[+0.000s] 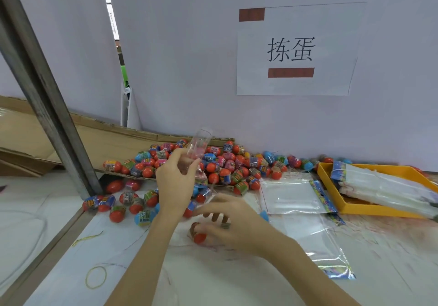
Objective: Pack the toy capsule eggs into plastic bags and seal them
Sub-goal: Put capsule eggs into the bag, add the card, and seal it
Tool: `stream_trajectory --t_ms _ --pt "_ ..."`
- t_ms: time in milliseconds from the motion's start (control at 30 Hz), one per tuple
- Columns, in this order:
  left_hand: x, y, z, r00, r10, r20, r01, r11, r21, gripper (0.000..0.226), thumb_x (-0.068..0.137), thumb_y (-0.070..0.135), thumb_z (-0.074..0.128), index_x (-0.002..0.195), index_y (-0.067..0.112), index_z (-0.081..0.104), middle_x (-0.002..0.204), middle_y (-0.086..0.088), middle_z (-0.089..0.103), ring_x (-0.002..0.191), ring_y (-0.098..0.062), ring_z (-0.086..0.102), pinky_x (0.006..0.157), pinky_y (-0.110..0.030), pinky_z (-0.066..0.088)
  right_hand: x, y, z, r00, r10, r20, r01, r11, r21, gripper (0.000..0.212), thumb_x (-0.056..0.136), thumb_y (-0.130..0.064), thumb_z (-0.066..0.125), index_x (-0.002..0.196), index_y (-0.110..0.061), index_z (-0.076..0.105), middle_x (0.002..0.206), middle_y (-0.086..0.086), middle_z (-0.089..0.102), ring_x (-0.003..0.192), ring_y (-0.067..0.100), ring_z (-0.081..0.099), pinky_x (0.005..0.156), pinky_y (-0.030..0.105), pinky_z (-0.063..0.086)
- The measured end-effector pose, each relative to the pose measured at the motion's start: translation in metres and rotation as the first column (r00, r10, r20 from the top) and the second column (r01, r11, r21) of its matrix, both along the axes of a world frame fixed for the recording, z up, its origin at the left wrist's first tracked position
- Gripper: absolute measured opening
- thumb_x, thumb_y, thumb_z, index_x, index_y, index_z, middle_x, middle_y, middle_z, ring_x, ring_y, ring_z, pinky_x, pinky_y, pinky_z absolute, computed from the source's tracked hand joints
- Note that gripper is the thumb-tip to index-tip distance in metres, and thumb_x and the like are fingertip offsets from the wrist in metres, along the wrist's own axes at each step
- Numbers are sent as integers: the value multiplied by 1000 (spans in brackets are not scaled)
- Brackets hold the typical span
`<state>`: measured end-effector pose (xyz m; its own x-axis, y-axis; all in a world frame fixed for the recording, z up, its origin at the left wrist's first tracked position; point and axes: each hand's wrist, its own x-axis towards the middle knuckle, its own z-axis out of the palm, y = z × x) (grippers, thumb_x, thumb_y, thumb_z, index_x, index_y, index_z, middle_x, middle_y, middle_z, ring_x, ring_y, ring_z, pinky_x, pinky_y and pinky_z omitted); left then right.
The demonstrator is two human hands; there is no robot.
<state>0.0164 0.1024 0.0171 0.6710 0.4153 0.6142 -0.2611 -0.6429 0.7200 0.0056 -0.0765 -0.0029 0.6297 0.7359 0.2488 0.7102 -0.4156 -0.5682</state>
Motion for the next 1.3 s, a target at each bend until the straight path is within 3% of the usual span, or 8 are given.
stream_trajectory --t_ms 133,300,467,667,867,1000,1167,1300 --pt "1 -1 0 1000 -17 -19 17 1000 -10 15 94 19 79 108 16 74 83 13 71 81 0 67 74 -11 52 -3 10 -8 1000 -22 20 25 988 -153 37 94 -48 67 131 -42 62 113 -19 49 99 1 46 92 23 50" --pt "1 -4 0 998 -62 -11 62 997 -38 16 91 19 81 103 23 71 81 14 71 81 0 67 73 -10 50 8 -9 3 989 -148 -8 147 972 182 42 93 -21 70 134 -30 63 114 -14 56 97 1 54 82 13 45" --pt "0 -12 -2 977 -213 -15 212 977 -31 26 85 23 86 106 27 71 76 12 72 78 -3 68 74 -11 50 23 -32 26 952 -294 -87 290 772 565 36 90 -1 74 119 -22 66 108 -5 67 99 14 67 89 31 57" --pt "1 -20 -7 935 -349 -70 355 897 263 31 88 25 84 117 27 72 85 24 64 80 -3 62 73 -16 49 26 -47 40 917 -371 -148 347 555 756 35 84 -25 84 109 -24 59 101 -8 72 98 18 72 82 23 60" --pt "1 -21 -10 941 -335 -59 335 886 320 37 89 26 83 123 30 70 95 31 61 86 -1 60 76 -12 48 25 -43 40 881 -464 91 280 668 689 36 87 -15 82 110 -34 61 104 -6 68 94 14 67 75 20 56" --pt "1 -23 -10 936 -349 -51 347 882 320 38 89 27 83 125 28 70 101 24 68 92 -2 64 81 -18 54 24 -41 34 901 -428 71 285 707 647 33 87 -9 82 113 -22 66 105 -10 71 100 10 69 81 17 56" --pt "2 -23 -11 939 -330 -95 342 876 341 41 94 22 77 134 20 68 110 5 74 96 -18 67 84 -45 59 25 -42 33 909 -416 -2 331 720 610 30 90 -14 79 116 -20 66 108 -9 73 97 4 72 80 21 61" --pt "-1 -25 -9 939 -328 -106 344 878 333 46 92 30 78 136 21 67 108 5 73 94 -19 65 84 -44 59 26 -41 32 912 -410 2 336 750 570 27 94 -16 75 120 -21 66 110 -9 72 89 7 74 75 33 63"
